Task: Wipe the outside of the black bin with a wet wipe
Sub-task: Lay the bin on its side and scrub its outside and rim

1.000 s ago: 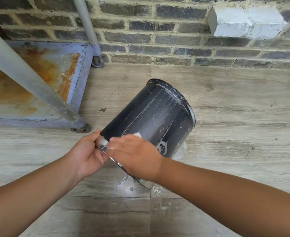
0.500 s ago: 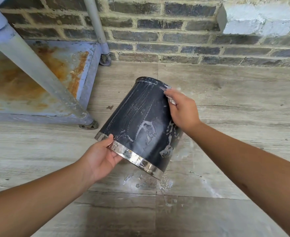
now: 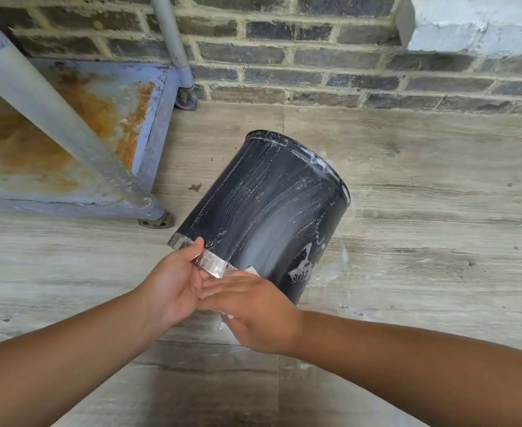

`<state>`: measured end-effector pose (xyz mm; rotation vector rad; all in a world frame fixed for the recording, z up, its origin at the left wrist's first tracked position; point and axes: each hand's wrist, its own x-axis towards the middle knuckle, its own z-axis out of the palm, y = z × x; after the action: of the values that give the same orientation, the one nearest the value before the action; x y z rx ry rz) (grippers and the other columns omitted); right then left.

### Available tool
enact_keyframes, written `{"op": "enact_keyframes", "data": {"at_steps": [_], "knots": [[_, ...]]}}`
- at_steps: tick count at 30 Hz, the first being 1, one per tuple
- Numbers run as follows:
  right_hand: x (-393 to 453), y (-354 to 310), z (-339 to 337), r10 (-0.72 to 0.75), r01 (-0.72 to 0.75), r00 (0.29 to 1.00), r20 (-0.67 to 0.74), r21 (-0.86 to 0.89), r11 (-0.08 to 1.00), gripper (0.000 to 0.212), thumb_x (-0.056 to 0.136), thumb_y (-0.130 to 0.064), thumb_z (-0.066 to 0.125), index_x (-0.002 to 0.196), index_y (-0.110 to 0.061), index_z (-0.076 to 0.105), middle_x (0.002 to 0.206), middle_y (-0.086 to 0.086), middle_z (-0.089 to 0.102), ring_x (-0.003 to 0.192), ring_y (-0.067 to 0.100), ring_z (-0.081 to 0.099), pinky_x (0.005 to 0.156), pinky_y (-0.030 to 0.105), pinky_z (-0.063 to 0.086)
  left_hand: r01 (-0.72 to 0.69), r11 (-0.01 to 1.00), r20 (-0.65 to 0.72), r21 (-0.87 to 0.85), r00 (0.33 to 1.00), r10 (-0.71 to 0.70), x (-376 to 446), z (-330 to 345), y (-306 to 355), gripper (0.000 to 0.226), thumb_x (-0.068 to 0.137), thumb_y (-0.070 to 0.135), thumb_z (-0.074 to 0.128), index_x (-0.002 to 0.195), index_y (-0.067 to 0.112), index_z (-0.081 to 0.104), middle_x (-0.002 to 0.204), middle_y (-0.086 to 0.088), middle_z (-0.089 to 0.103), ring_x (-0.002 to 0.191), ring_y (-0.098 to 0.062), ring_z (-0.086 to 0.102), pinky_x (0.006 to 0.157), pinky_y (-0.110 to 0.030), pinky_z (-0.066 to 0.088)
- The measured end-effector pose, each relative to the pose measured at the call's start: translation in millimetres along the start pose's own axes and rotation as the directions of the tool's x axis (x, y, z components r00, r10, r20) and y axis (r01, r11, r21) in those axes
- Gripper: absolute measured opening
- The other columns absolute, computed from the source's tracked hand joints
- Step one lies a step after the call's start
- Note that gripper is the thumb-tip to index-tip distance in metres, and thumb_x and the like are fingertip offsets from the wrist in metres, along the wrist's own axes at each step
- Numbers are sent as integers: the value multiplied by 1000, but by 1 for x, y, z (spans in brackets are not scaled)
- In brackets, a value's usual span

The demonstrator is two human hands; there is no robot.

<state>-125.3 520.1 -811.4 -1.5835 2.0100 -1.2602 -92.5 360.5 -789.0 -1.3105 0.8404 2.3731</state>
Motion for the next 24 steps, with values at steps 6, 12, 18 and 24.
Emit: {"op": "enact_keyframes", "data": {"at_steps": [6,12,18,24], "knots": [[36,20,-72,145,-138,909,-390,47,989,28,91,-6,56,116,-8,67,116,0,67,106,6,65,94,22,51,-165,981,-25,-103,986,163,2,4,-4,24,101,21,46,106,4,62,91,-17,77,78,-24,76,58,-37,60],[65,92,-129,428,-522,625,-653,59,851,24,95,-8,56,113,-16,69,97,-9,71,71,-11,56,74,18,49,-169,982,-38,-83,985,166,2,4,-8,23,100,19,48,108,3,61,96,-17,76,82,-26,75,59,-39,60],[50,56,-64,146,-227,964,-221,-410,883,36,87,1,42,103,-25,61,89,-7,68,84,20,65,79,39,60,-194,978,-24,-76,981,193,4,0,-3,25,101,20,45,108,3,62,95,-17,76,82,-24,75,60,-37,61],[-1,9,10,-91,93,995,25,-95,991,43,69,14,66,107,-6,72,111,7,72,111,22,64,103,37,45,-24,998,-27,51,999,25,2,-2,2,47,98,41,47,107,-3,60,85,-26,70,74,-32,70,69,-39,59]]}}
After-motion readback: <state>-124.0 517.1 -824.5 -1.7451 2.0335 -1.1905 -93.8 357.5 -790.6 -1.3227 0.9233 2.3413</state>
